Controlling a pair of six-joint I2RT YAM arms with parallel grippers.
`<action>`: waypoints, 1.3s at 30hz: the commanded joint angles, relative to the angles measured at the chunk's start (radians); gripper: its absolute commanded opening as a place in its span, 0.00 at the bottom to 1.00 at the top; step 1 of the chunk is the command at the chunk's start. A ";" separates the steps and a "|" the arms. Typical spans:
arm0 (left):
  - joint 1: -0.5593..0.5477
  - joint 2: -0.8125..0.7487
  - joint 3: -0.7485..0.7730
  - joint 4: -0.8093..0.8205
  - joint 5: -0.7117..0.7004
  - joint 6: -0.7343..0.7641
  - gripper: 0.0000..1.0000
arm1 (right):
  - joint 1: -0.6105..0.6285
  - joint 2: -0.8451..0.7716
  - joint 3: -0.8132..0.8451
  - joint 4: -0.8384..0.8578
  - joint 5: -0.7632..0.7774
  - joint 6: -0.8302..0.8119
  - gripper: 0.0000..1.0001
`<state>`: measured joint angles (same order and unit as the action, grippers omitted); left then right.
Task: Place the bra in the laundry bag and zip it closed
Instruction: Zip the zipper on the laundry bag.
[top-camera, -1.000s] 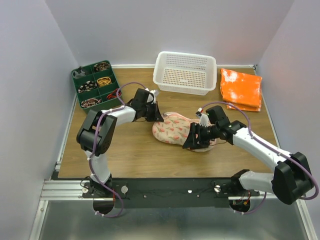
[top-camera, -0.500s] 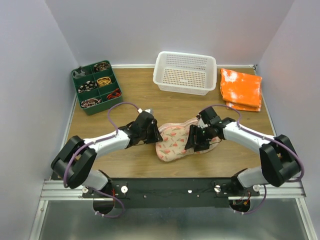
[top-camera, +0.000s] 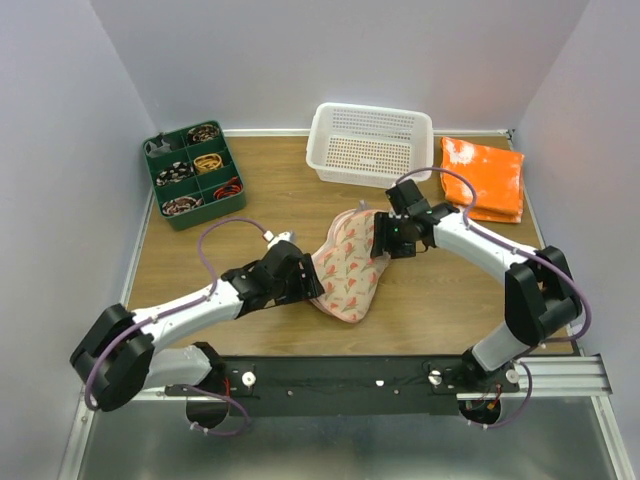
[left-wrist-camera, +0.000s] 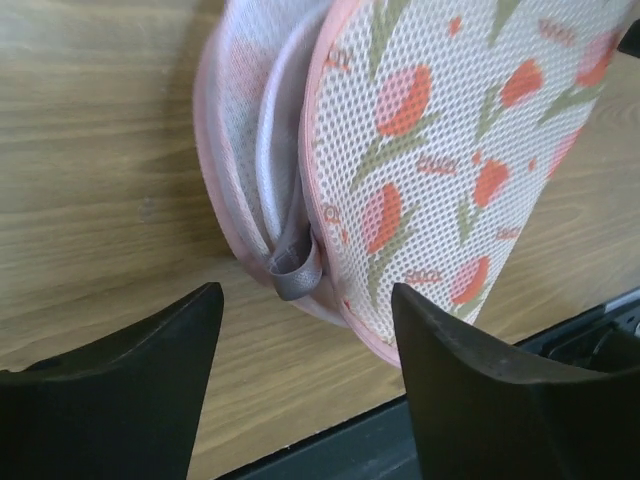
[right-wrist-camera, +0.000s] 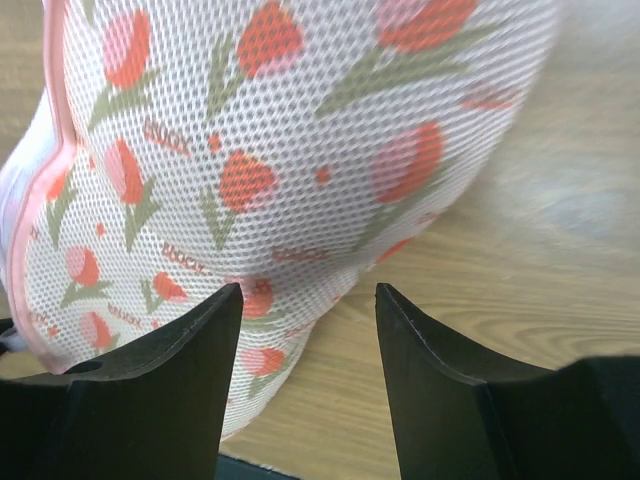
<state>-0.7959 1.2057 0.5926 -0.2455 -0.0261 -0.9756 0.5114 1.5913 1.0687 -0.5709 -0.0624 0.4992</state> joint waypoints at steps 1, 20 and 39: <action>0.007 -0.100 0.015 -0.057 -0.187 0.041 0.85 | 0.004 -0.054 0.037 -0.069 0.101 -0.053 0.64; 0.199 0.166 -0.034 0.431 0.172 0.164 0.85 | 0.006 -0.287 -0.309 0.118 -0.298 0.148 0.64; 0.192 0.120 -0.056 0.344 0.158 0.186 0.31 | 0.006 -0.142 -0.329 0.285 -0.373 0.194 0.64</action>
<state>-0.5976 1.3579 0.5529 0.1246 0.1356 -0.7910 0.5114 1.4155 0.7372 -0.3706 -0.3656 0.6823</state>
